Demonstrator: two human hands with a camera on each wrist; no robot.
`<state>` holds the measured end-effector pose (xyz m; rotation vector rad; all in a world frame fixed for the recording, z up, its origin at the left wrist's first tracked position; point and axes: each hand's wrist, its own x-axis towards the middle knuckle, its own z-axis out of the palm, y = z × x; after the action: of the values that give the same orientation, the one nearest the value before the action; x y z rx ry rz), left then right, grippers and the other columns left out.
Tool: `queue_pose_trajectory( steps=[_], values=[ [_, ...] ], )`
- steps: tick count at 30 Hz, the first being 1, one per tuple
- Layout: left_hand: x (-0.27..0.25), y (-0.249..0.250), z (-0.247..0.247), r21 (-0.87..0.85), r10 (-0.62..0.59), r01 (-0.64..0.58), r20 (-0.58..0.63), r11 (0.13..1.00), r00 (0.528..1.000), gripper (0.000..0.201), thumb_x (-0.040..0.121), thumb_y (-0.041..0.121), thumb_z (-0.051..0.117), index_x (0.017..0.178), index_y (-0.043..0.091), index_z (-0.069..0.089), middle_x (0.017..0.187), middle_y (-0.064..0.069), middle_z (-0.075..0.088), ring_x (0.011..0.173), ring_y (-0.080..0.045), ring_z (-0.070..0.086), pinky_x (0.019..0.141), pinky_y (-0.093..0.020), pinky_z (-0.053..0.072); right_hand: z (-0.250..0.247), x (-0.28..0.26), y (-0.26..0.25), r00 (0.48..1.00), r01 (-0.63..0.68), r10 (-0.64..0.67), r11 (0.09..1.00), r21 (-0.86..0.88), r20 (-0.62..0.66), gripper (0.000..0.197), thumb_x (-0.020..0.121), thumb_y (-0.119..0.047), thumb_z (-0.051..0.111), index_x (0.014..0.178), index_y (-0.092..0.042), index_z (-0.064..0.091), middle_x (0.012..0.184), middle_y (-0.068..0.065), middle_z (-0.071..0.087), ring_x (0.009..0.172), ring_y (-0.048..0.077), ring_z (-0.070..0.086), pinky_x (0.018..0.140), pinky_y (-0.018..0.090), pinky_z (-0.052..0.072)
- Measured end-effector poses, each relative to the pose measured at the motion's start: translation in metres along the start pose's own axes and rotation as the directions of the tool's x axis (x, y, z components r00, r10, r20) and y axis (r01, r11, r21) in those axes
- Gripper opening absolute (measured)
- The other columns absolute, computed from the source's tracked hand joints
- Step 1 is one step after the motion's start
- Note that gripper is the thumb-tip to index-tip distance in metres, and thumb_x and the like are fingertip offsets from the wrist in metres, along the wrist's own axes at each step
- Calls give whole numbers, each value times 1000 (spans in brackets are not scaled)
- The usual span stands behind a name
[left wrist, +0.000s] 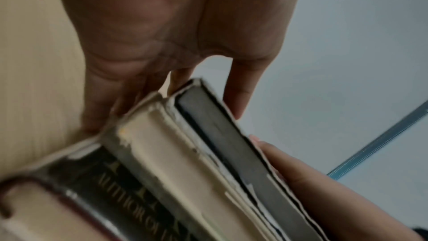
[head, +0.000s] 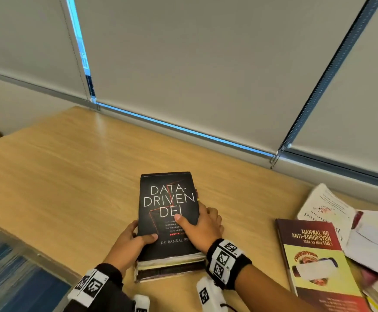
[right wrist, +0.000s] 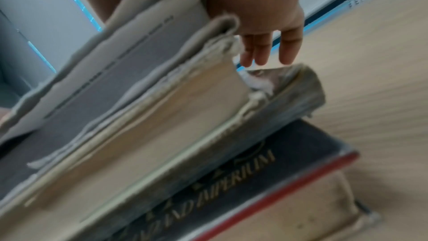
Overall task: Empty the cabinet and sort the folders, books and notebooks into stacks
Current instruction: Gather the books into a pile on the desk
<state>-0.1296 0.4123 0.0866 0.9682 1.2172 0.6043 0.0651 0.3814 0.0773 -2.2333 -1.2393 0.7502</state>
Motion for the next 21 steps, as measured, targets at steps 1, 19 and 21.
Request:
queue_pose_trajectory(
  steps=[1,19,21],
  values=[
    [2,-2,3,-6,-1,1,9,1000,1000,58,78,3,74,128,20,50,112,-13,68,96,-30,68,78,-37,54,-1,-1,5,999,-29,27,997,69,35,87,61,-82,51,137,-46,31,135,-3,38,128,20,35,110,42,31],
    [1,-1,96,107,-46,15,295,994,954,48,84,-3,66,125,20,56,108,-10,72,96,-28,70,79,-35,55,-50,-53,101,982,-140,189,637,758,23,51,83,-31,73,128,-29,49,116,-7,67,104,10,66,93,33,54],
    [1,-2,110,134,-58,14,325,991,944,48,84,-3,66,126,19,56,108,-10,73,96,-29,71,79,-35,55,-57,-57,113,976,-147,218,623,768,10,52,81,-33,75,126,-31,48,118,-6,67,105,11,66,95,36,53]
  ],
)
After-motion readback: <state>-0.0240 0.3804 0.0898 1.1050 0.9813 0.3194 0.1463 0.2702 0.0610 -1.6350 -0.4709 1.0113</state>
